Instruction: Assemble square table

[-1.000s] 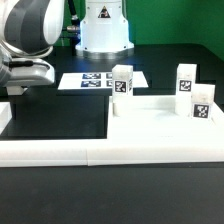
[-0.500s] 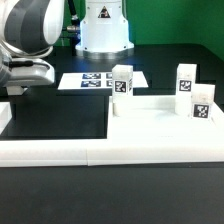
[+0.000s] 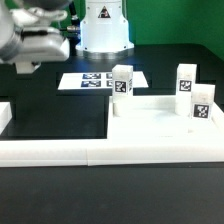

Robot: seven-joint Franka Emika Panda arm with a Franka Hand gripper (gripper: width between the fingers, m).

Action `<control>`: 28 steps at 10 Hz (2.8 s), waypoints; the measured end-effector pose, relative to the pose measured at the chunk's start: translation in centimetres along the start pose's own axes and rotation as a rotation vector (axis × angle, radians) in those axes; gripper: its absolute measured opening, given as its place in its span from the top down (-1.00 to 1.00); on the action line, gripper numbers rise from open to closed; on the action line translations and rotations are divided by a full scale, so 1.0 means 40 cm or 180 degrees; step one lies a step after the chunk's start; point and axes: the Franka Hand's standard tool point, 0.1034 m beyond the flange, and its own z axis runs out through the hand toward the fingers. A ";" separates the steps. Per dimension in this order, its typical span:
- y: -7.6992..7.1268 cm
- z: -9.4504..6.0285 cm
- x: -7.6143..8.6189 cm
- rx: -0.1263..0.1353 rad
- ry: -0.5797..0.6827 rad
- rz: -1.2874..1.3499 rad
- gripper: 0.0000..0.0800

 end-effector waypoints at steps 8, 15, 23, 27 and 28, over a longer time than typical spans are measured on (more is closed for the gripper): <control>-0.189 -0.268 0.072 -0.0396 0.1581 0.0332 0.27; -0.300 -0.315 0.158 -0.0485 0.3503 0.0292 0.27; -0.485 -0.391 0.205 -0.0210 0.4492 0.0417 0.27; -0.478 -0.373 0.262 -0.0272 0.4632 0.0463 0.27; -0.478 -0.368 0.269 -0.0282 0.4623 0.0462 0.27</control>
Offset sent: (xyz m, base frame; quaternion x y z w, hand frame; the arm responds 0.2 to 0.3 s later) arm 0.0000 0.0000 0.0000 0.0000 0.1296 0.0000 0.9916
